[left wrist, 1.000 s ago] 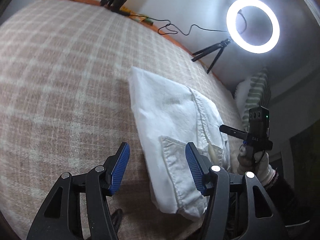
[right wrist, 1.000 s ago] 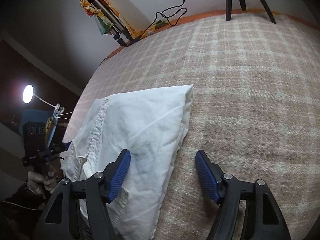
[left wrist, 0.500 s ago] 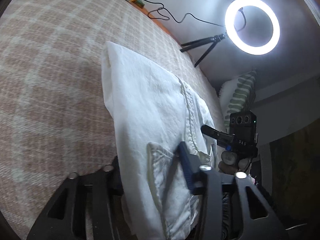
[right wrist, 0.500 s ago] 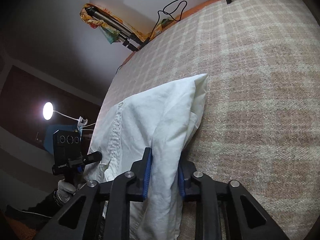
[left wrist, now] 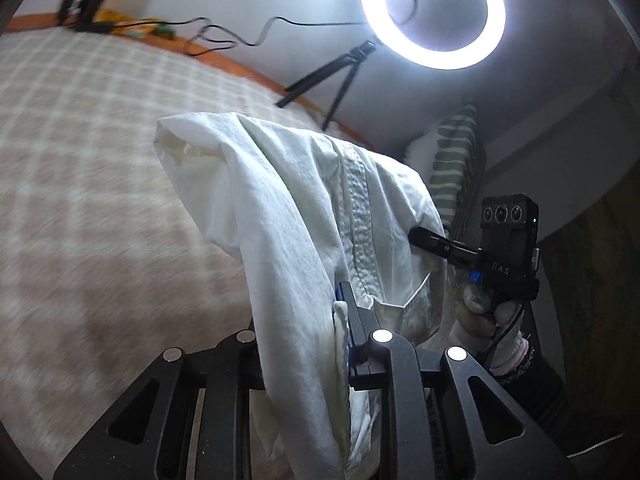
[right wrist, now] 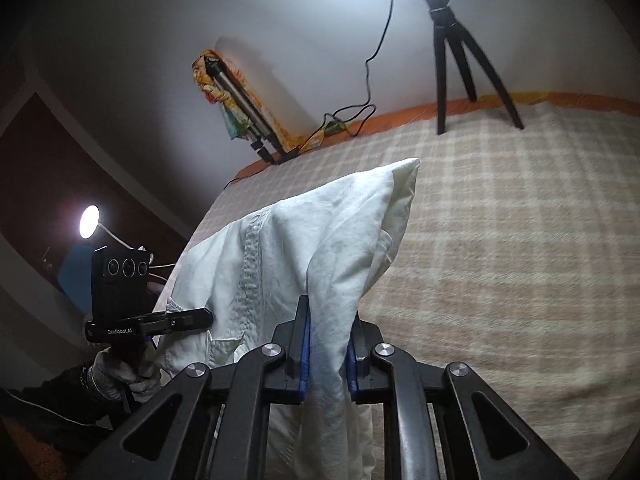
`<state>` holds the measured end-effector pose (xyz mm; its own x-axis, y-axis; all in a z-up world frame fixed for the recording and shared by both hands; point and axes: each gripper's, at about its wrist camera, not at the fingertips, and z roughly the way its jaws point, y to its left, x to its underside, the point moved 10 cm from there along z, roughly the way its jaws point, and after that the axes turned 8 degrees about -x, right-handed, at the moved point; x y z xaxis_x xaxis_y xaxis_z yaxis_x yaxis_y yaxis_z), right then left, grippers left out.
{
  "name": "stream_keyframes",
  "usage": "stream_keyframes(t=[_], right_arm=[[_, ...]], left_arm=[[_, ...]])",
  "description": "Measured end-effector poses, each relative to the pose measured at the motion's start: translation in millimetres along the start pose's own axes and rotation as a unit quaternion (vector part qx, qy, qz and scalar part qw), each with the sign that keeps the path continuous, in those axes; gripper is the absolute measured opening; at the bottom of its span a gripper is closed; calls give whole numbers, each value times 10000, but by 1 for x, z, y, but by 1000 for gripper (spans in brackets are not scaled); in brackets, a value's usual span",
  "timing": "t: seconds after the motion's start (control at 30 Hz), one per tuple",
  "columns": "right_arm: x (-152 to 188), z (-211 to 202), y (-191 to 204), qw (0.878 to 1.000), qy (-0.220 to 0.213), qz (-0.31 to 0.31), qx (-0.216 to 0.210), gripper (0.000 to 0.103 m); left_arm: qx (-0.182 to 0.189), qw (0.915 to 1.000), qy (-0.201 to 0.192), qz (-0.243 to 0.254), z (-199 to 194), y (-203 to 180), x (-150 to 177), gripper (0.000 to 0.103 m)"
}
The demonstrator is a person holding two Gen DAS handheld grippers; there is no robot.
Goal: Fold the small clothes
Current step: 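Grasp the side edge with both tools and fold it over the shirt, then open both tools to release the folded shirt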
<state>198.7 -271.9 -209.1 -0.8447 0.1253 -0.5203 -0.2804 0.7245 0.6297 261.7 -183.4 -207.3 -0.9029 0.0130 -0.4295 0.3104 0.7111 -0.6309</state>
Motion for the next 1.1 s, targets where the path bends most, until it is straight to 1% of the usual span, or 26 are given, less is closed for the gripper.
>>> stream_keyframes(t=[0.13, 0.2, 0.3, 0.47, 0.63, 0.73, 0.87, 0.9, 0.93, 1.0, 1.07, 1.1], right_arm=[[-18, -41, -34, 9989, -140, 12, 440, 12], [-29, -59, -54, 9972, -214, 12, 713, 12], [-44, -85, -85, 9936, -305, 27, 1089, 12], [-63, -117, -132, 9867, -411, 132, 1568, 12], [-69, -132, -174, 9806, -376, 227, 1911, 12], [-67, -136, -195, 9769, -304, 241, 2103, 12], [-61, -134, -218, 9691, -154, 224, 2450, 14], [-60, -134, -222, 9666, -137, 221, 2548, 17], [-61, -131, -224, 9627, -141, 233, 2690, 18], [-61, -136, -233, 9543, -197, 302, 2968, 27], [-62, -142, -235, 9505, -268, 367, 3074, 31], [-62, -145, -234, 9486, -319, 354, 3129, 31]], left_arm=[[207, 9994, 68, 256, 40, -36, -22, 19], [227, 9987, 111, 438, 65, -54, -32, 19], [309, 9978, 180, 562, 96, -78, -44, 18], [264, 9953, 275, 891, 149, -116, -55, 18], [156, 9924, 463, 1125, 188, -136, -55, 18], [2, 9912, 517, 1220, 203, -136, -56, 18], [-382, 9886, 498, 1369, 209, -130, -58, 19], [-476, 9875, 479, 1421, 209, -130, -59, 23], [-619, 9857, 445, 1500, 208, -129, -60, 24], [-825, 9829, 394, 1601, 205, -125, -61, 28], [-1010, 9795, 304, 1718, 203, -127, -63, 32], [-1087, 9773, 250, 1799, 200, -127, -64, 35]])
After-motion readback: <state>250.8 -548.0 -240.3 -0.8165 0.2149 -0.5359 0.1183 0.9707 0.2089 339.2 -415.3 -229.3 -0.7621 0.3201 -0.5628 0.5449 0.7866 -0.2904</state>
